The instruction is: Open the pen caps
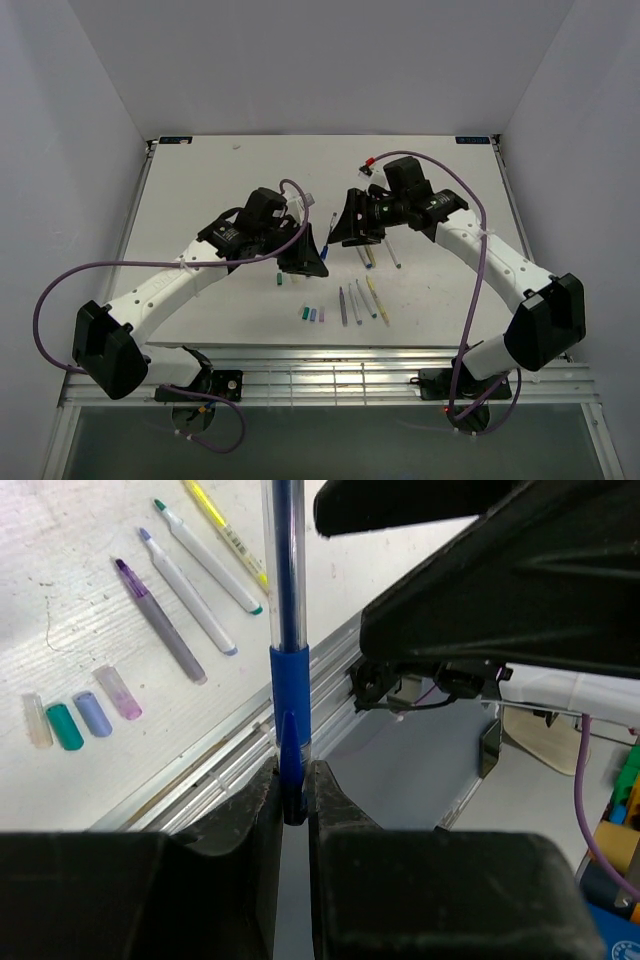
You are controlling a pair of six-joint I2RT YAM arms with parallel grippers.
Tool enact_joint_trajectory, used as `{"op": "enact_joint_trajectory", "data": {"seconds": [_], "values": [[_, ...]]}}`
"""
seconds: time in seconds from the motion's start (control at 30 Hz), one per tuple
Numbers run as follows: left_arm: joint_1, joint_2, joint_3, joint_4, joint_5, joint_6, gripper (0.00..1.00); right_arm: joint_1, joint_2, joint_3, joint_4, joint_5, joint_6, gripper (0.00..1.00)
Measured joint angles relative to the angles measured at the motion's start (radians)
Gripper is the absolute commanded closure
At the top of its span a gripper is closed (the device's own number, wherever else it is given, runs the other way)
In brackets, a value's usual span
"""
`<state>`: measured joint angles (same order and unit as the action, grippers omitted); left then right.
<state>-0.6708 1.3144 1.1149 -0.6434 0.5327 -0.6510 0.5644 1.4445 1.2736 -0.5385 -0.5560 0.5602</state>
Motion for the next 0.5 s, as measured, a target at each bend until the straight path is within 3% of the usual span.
{"op": "enact_joint_trajectory", "data": {"seconds": [0.37,0.5], "values": [[0.001,0.0,-0.001,0.054,-0.045,-0.054,1.0,0.008,0.051,-0.043,0.165,-0.076,0.228,0.53],[0.001,0.0,-0.002,0.073,-0.047,-0.064,1.0,0.017,0.076,-0.043,0.211,-0.084,0.283,0.66]]}}
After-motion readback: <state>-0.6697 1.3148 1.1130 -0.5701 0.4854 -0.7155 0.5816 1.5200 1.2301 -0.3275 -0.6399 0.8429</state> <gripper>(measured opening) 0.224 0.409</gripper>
